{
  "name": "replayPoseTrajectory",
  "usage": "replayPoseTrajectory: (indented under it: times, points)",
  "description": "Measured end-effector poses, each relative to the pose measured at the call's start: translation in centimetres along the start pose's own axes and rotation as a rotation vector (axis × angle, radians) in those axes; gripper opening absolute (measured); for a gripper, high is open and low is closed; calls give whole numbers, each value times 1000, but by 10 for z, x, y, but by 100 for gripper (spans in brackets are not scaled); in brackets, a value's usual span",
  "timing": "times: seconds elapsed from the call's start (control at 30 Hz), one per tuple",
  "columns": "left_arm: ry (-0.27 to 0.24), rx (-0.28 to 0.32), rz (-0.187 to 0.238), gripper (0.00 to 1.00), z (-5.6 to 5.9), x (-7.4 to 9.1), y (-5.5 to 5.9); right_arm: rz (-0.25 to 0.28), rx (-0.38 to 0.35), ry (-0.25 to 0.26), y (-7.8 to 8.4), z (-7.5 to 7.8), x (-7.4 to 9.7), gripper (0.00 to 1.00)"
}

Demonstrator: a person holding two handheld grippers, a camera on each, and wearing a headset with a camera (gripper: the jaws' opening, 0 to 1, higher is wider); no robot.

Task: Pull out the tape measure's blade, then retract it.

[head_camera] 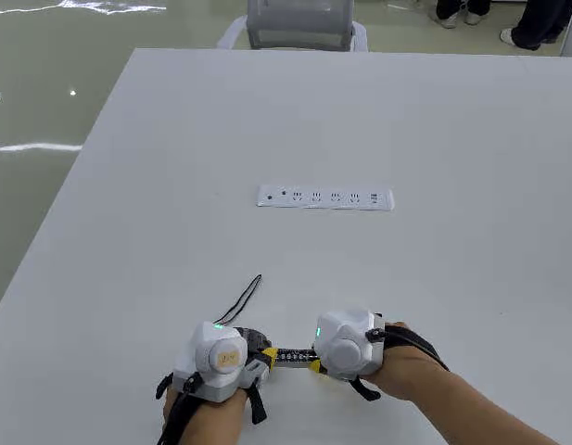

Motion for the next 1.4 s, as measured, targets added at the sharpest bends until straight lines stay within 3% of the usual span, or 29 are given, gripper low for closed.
replayPoseTrajectory:
  times: [0.4, 1.4]
  points:
    - [0, 0, -1, 58, 0, 0, 0, -7, 12, -5, -8, 1, -8, 12]
    - [-1, 3, -2, 58, 2, 1, 1, 44, 29, -18, -21, 0, -17, 12]
Point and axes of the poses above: the centre of the closed fingertips' face, and the gripper's own axes: x roughly backward along the fingers, z roughly to its right, y roughly out of its underside, the point moved 9 cm from there along x, roughly backward along the fingers, and after that the axes turned 9 degrees about -y, right-handed, at the moved point
